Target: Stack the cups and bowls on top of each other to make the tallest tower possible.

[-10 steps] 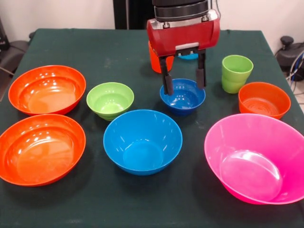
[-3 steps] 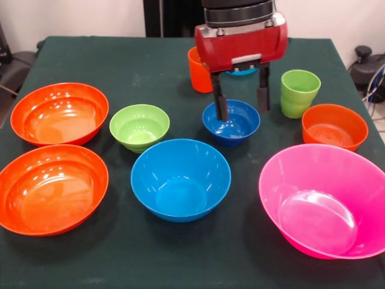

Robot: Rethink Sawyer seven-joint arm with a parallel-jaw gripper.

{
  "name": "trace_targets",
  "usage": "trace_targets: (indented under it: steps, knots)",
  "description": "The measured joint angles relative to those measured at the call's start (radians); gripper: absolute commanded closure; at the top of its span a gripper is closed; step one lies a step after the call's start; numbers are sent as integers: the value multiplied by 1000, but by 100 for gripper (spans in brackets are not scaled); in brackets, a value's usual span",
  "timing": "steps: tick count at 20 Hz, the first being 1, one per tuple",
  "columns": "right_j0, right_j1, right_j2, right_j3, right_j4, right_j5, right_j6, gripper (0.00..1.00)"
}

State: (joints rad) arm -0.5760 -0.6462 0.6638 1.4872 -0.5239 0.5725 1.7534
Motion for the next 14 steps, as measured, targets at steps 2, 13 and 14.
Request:
trace_targets:
  steps: [2,13,14]
  knots:
    - [13,0,-5,2,4,-23,0,0]
    - [62,1,-37,18,32,-115,2,0]
    - [63,1,-39,19,33,-117,2,0]
